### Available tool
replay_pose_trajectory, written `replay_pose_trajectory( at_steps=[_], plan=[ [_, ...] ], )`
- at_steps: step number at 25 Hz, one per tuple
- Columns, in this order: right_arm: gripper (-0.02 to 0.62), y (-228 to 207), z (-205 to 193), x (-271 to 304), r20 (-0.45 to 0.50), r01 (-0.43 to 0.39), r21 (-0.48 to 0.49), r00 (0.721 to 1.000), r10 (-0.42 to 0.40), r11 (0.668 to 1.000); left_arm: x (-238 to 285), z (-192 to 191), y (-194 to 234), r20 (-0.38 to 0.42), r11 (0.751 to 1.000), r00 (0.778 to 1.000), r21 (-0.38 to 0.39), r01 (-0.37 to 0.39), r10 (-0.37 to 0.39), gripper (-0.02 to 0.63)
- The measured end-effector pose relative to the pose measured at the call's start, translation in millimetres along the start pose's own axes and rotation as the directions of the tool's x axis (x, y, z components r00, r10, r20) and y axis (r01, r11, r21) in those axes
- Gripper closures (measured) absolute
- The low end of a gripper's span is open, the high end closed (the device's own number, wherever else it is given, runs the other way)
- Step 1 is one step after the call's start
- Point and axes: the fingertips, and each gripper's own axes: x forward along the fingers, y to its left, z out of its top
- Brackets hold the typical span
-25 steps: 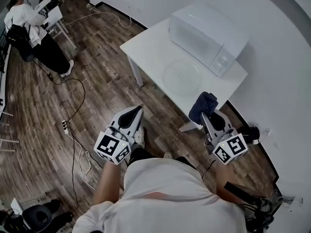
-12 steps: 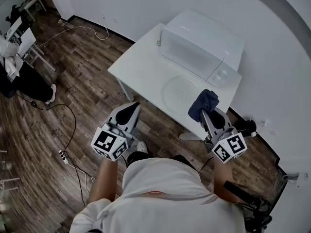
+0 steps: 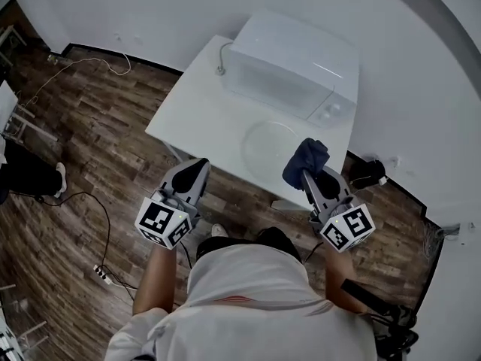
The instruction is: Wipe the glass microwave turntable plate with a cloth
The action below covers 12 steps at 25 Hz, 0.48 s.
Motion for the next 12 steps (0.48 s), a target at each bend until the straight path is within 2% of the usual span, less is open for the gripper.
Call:
replay_pose_trajectory(
  at_steps=[6,12],
  plan=[
    [0.534,-39,-20,-3,-0.019,0.073,0.066,0.997,-0.072,0.995,49,-13,-8,-0.060,0.997,0.995,-0.003,0.082,-0.082,0.595],
    [0.532,-71,-23,11,0.003,0.027,0.098,1.000,-0.028,0.995,79,-11,-15,-0.079,0.998,0.995,0.009,0.062,-0.061,0.595]
  ],
)
